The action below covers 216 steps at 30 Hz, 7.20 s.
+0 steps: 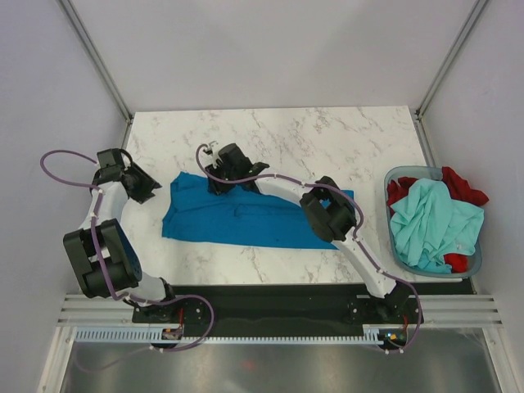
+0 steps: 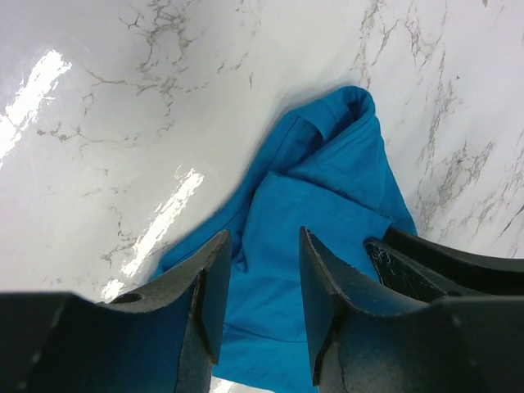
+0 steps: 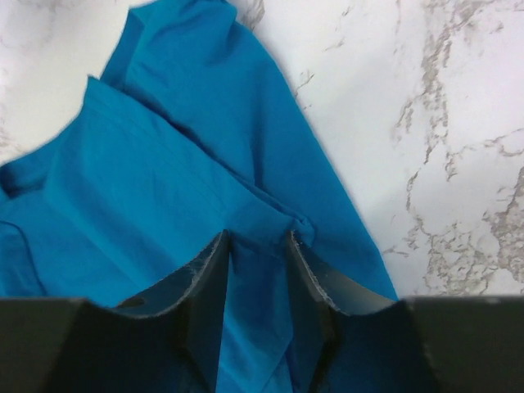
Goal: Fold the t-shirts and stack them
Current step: Fold the tshirt
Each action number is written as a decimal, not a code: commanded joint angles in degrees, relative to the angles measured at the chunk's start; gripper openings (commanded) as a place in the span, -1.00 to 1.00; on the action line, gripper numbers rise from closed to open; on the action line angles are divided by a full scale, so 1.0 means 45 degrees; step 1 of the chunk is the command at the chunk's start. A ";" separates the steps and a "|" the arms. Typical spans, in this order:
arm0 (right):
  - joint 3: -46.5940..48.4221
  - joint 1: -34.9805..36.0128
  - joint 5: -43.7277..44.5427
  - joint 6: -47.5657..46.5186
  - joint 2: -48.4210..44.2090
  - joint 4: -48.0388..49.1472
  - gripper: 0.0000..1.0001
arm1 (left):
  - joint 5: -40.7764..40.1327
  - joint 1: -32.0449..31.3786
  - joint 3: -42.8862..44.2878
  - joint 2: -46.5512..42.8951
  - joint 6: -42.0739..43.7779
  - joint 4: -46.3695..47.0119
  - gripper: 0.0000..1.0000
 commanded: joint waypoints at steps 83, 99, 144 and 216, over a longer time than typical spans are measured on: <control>-0.2884 0.3412 0.1350 -0.3220 -0.2751 0.1559 -1.00 | 0.0015 -0.0013 0.0949 0.1157 0.0239 0.0246 -0.14; -0.6086 0.3960 0.2987 -0.2501 -0.6167 0.1442 -0.35 | 0.0912 -0.0227 -0.0906 -0.1147 0.0473 -0.0145 -0.14; -0.9371 -0.5630 0.6214 0.0217 -0.7304 -0.4769 -0.72 | 0.2515 -0.7747 0.2218 0.4887 -0.0406 0.0519 -0.49; -1.0973 -0.5787 0.7777 0.0589 -0.8984 -0.5706 -0.76 | 0.2398 -0.9778 0.1007 0.3676 0.0239 0.0831 -0.53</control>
